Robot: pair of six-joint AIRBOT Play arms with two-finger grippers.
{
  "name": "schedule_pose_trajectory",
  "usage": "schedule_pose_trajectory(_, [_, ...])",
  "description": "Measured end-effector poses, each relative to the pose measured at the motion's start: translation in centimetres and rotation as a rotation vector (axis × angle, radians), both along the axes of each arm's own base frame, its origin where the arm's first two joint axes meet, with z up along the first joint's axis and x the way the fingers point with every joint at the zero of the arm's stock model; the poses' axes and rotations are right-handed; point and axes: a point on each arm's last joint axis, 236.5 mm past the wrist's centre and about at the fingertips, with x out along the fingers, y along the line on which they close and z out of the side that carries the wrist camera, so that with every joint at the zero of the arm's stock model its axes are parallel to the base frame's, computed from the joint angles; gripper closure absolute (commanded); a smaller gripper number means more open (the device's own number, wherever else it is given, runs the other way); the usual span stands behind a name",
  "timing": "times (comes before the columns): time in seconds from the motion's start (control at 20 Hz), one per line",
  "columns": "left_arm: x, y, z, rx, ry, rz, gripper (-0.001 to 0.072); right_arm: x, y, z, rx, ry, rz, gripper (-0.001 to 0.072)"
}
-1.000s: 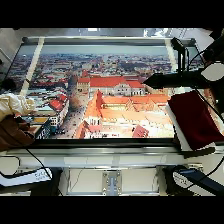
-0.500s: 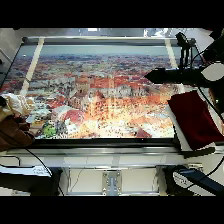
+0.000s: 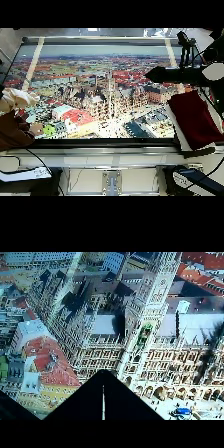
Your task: Fold the shirts.
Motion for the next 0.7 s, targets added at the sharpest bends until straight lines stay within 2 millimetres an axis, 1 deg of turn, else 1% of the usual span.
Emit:
schedule_pose_trajectory(0.05, [1.0,-2.7,2.6,-0.002,-0.063,-0.072,0.0696,0.1,0.0,0.7,0.003,-0.016,0.000,0.0697])
schedule_pose_trajectory(0.1, [2.0,-6.1,5.3,-0.002,-0.123,-0.162,0.0696,0.1,0.1,1.7,0.005,-0.036,0.002,0.0697])
schedule_pose_trajectory(0.15, [2.6,-9.4,7.5,-0.005,-0.170,-0.249,0.0696,0.0,0.2,2.8,0.008,-0.059,0.008,0.0697])
schedule_pose_trajectory(0.2, [2.9,-13.3,9.6,-0.012,-0.212,-0.344,0.0696,-0.2,0.2,4.1,0.007,-0.083,0.015,0.0697])
schedule_pose_trajectory(0.25, [2.9,-17.2,10.9,-0.027,-0.236,-0.435,0.0695,-0.3,0.3,5.5,0.007,-0.111,0.020,0.0697])
schedule_pose_trajectory(0.3, [2.6,-21.4,11.8,-0.050,-0.243,-0.537,0.0695,-0.7,0.3,6.9,0.005,-0.139,0.029,0.0697])
schedule_pose_trajectory(0.35, [2.0,-25.2,12.0,-0.073,-0.232,-0.634,0.0695,-1.0,0.3,8.4,-0.001,-0.171,0.036,0.0697])
schedule_pose_trajectory(0.4, [1.2,-29.4,12.0,-0.100,-0.213,-0.742,0.0695,-1.4,0.2,9.8,-0.010,-0.202,0.042,0.0697])
schedule_pose_trajectory(0.45, [0.2,-33.0,11.6,-0.126,-0.186,-0.836,0.0692,-1.8,0.2,11.2,-0.016,-0.233,0.047,0.0697])
schedule_pose_trajectory(0.5, [-1.0,-36.7,11.0,-0.150,-0.154,-0.935,0.0592,-2.2,0.1,12.3,-0.027,-0.258,0.051,0.0697])
schedule_pose_trajectory(0.55, [-2.2,-39.8,10.5,-0.168,-0.127,-1.018,0.0265,-2.5,0.0,13.4,-0.039,-0.283,0.053,0.0696])
schedule_pose_trajectory(0.6, [-3.1,-42.5,10.0,-0.175,-0.107,-1.091,-0.0013,-2.8,-0.1,14.2,-0.048,-0.301,0.056,0.0666])
schedule_pose_trajectory(0.65, [-3.8,-44.3,9.7,-0.160,-0.096,-1.147,-0.0001,-3.0,-0.3,14.7,-0.063,-0.313,0.057,0.0604])
schedule_pose_trajectory(0.7, [-3.9,-45.4,9.4,-0.124,-0.094,-1.182,-0.0001,-3.2,-0.6,14.6,-0.086,-0.313,0.056,0.0504])
